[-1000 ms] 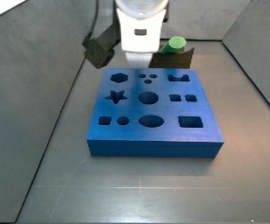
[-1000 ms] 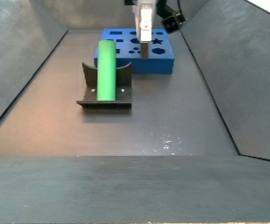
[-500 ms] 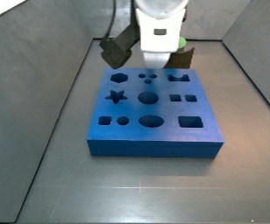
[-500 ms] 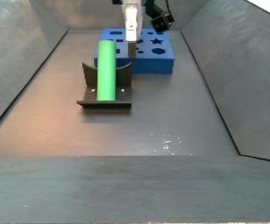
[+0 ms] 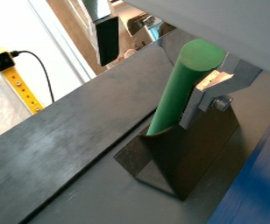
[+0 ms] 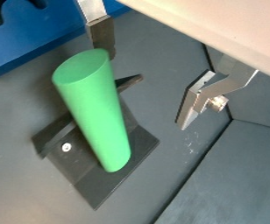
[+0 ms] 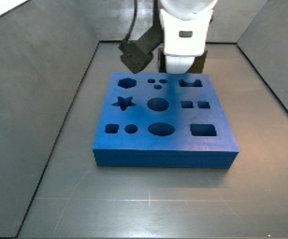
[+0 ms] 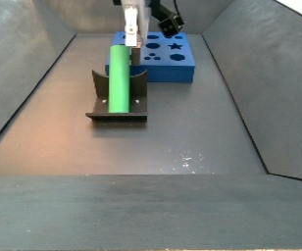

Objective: Pick up the oval object. Move up. Place the oval object on the fixture. Regrasp the oval object. Move to above the board. Insert the oval object.
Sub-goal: Regrasp the oval object, then move to above the board.

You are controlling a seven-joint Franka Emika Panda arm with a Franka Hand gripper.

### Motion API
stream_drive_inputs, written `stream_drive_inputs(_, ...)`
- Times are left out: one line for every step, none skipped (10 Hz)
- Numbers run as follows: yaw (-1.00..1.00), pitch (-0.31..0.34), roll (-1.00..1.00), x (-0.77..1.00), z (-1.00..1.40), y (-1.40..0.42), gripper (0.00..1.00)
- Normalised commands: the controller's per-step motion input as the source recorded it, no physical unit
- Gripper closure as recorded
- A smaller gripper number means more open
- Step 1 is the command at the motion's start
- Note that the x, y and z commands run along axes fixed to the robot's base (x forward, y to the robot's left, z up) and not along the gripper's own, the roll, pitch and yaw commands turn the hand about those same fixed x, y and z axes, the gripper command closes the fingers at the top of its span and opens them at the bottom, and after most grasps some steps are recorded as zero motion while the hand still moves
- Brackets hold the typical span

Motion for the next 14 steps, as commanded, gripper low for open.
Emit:
stream_drive_inputs(0.05, 0.113, 0.11, 0.56, -0.03, -0.01, 0.0)
stream_drive_inputs(0.06, 0.118, 0.11, 0.49, -0.03, -0.01, 0.0)
stream_drive_inputs(0.06, 0.124, 0.11, 0.39, -0.02, -0.01, 0.0)
stream_drive_inputs(0.07, 0.126, 0.11, 0.34, -0.02, -0.02, 0.0)
stream_drive_inputs(0.07, 0.133, 0.11, 0.26, -0.03, -0.02, 0.0)
stream_drive_inputs(0.08, 0.134, 0.11, 0.21, -0.02, -0.02, 0.0)
stream_drive_inputs(0.0, 0.0, 0.0, 0.0, 0.0, 0.0, 1.0)
stream_drive_inputs(0.11, 0.038, 0.23, 0.07, 1.0, 0.32, 1.0)
stream_drive_inputs(0.09, 0.029, 0.21, 0.07, 1.0, 0.31, 1.0)
stream_drive_inputs(0.07, 0.015, 0.17, 0.07, 1.0, 0.29, 1.0)
stream_drive_inputs(0.05, 0.004, 0.11, 0.06, 1.0, 0.27, 1.0)
stream_drive_inputs(0.03, -0.001, 0.06, 0.06, 1.0, 0.27, 1.0)
stream_drive_inputs(0.01, 0.0, 0.02, 0.05, 1.0, 0.25, 1.0)
stream_drive_inputs(0.01, 0.005, 0.01, 0.05, 1.0, 0.24, 1.0)
